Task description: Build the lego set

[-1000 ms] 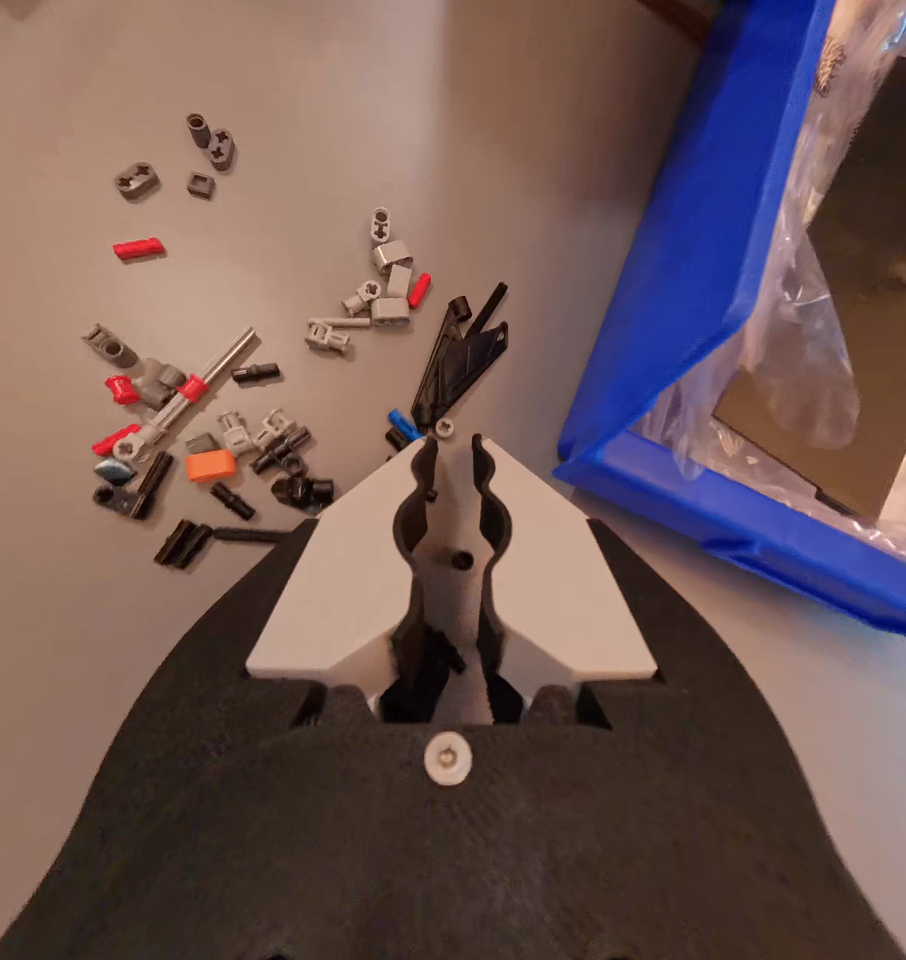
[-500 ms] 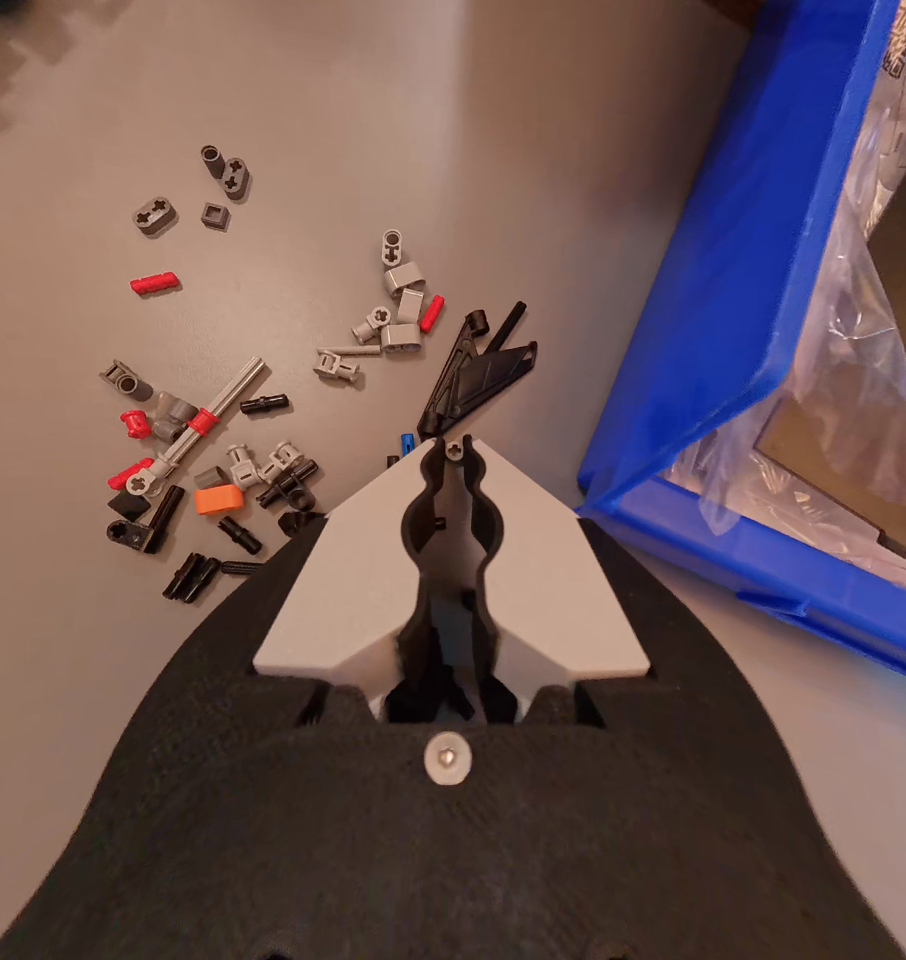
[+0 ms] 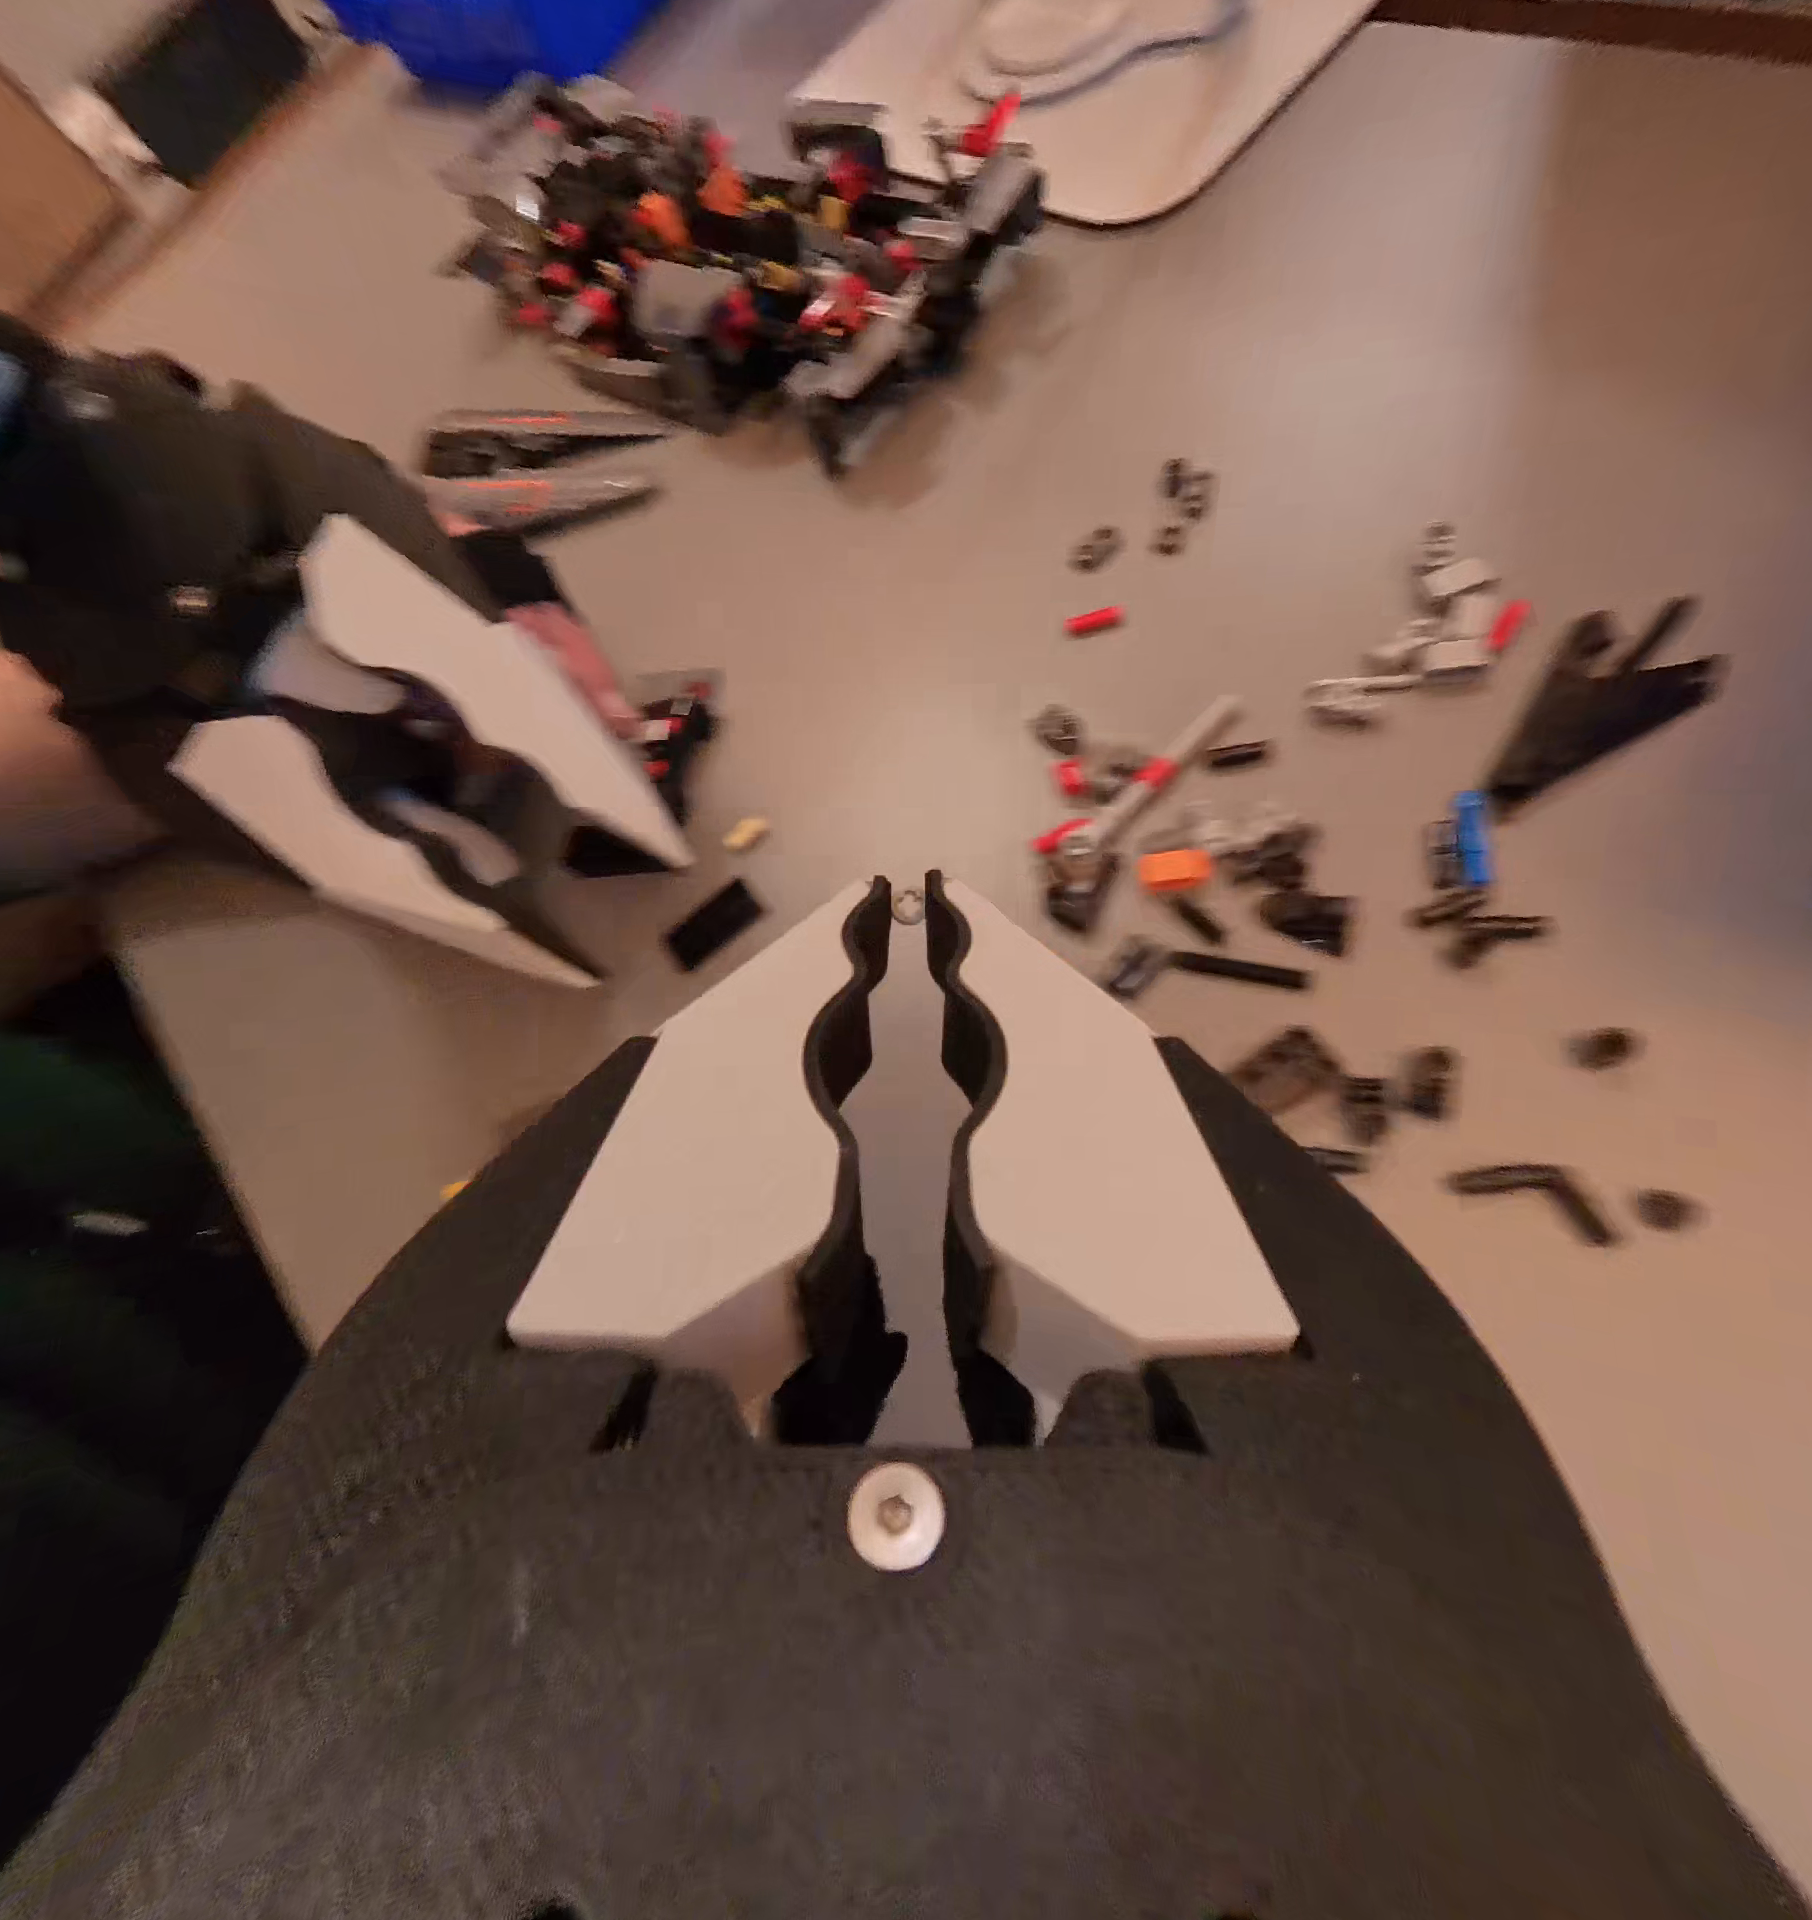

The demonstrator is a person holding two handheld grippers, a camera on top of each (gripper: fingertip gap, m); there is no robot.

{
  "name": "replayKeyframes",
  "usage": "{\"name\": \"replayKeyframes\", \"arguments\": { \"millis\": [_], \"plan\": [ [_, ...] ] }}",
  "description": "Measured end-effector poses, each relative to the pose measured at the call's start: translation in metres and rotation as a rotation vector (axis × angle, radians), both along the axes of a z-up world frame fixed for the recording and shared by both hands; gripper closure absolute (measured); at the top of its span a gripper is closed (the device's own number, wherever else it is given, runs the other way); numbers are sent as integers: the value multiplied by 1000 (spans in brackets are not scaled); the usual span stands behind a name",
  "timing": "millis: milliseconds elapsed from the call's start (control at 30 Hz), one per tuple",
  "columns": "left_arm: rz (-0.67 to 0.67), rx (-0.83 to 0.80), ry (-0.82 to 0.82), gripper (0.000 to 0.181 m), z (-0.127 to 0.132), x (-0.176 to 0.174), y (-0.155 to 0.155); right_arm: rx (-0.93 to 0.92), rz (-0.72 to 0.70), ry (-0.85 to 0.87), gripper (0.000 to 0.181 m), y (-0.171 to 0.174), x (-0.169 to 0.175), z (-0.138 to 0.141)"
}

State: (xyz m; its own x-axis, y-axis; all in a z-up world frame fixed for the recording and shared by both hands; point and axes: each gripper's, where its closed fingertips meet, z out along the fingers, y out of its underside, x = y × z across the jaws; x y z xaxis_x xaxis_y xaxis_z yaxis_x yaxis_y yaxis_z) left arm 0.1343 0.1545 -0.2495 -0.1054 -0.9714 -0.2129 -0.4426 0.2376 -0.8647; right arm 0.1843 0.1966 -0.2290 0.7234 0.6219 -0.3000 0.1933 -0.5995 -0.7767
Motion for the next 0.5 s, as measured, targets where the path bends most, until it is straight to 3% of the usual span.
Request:
{"name": "replayKeyframes", "arguments": {
  "millis": [267,500],
  "plan": [
    [-32,110,31,148,3,1,-12,-122,64,321,176,-49,-34,6],
    [-195,-8,184,145,-1,-14,-52,-145,34,407,177,-71,-28,3]
  ]
}}
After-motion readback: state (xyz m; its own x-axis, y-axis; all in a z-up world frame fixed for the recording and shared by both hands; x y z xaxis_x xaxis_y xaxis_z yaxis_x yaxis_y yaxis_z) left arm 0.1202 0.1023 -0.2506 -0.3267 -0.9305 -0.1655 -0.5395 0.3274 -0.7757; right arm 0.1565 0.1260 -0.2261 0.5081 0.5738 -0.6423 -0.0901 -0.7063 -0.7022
